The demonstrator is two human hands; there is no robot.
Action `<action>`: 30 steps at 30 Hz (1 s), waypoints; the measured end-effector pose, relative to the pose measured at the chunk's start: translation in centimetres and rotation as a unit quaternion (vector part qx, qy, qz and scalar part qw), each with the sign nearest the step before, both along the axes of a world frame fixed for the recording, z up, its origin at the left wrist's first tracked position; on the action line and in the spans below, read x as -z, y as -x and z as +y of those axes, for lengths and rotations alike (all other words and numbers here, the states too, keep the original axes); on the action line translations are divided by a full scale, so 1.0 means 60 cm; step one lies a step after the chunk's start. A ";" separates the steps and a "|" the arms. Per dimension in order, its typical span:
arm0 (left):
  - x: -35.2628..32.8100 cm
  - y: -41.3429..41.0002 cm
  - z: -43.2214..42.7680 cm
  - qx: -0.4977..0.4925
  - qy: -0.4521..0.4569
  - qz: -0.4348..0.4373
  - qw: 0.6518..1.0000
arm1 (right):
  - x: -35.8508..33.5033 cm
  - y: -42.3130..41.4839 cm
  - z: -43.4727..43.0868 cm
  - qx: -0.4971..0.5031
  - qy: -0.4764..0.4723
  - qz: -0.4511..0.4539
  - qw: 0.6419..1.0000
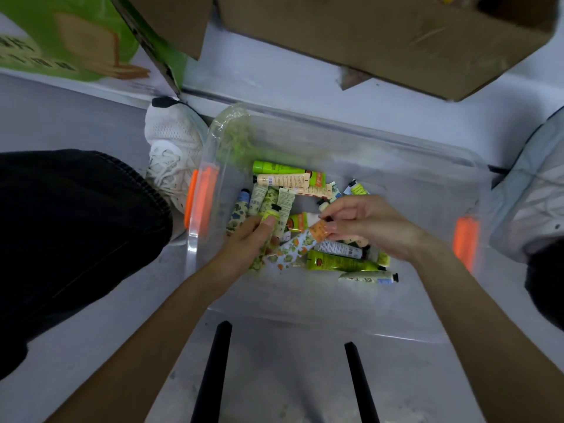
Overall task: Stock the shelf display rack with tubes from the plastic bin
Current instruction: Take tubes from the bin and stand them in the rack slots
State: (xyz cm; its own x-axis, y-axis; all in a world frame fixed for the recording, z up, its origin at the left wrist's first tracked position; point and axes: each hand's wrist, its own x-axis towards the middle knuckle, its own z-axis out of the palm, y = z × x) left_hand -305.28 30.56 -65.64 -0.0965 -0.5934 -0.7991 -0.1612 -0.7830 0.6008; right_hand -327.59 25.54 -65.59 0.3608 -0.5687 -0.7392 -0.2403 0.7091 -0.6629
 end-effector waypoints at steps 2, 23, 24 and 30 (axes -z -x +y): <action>-0.002 -0.003 0.005 0.025 -0.006 0.028 0.999 | 0.003 -0.024 0.003 -0.003 0.013 -0.012 1.000; 0.030 -0.010 0.000 -0.143 -0.012 -0.028 0.989 | 0.183 -0.131 0.040 0.242 -0.056 0.201 0.948; 0.031 -0.011 -0.001 -0.149 -0.018 -0.020 0.988 | 0.189 -0.142 0.036 0.234 -0.046 0.216 0.947; 0.035 -0.016 -0.003 -0.188 -0.055 0.024 0.980 | 0.209 -0.168 0.031 0.236 -0.036 0.226 0.945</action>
